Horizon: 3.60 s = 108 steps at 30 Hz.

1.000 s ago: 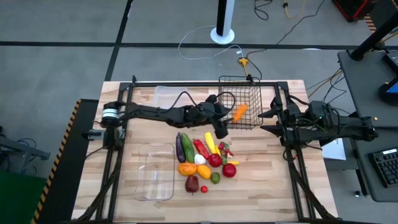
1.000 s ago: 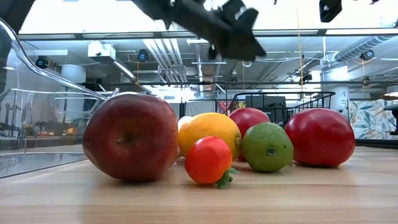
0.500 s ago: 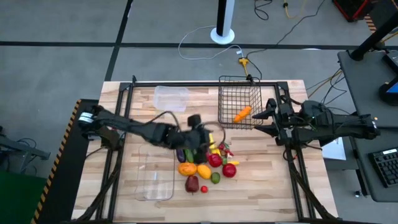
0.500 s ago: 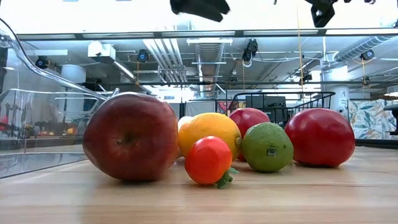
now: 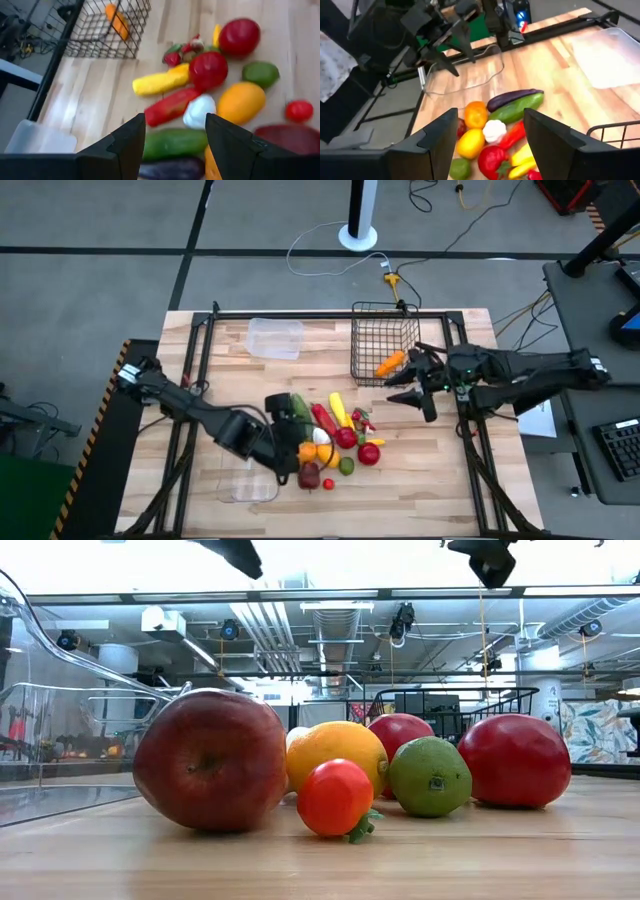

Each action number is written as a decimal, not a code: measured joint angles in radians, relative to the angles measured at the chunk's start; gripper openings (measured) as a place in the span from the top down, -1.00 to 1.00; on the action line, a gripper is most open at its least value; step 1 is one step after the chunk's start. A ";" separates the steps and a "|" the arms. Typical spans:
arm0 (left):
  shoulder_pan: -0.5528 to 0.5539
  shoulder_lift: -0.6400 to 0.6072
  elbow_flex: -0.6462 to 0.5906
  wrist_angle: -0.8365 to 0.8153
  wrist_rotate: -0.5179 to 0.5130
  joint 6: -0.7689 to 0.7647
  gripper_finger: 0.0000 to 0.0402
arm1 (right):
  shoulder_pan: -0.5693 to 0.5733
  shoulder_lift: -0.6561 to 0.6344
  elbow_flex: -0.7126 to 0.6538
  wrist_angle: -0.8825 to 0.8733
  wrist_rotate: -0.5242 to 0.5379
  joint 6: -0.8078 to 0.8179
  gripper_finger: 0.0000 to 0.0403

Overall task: Sort produce into baskets
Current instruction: Put the green lemon into the transparent bin

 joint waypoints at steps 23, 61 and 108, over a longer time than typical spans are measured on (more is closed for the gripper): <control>-0.007 -0.395 -0.484 0.484 0.092 0.115 0.21 | 0.148 0.504 0.546 -0.667 0.208 0.214 -0.08; -0.005 -0.483 -0.702 0.864 -0.164 -0.030 0.21 | 0.432 0.908 0.507 -0.380 0.261 -0.151 -0.08; -0.104 -0.335 -0.510 0.927 -0.057 0.103 0.21 | 0.557 1.075 0.560 -0.293 0.413 0.004 -0.44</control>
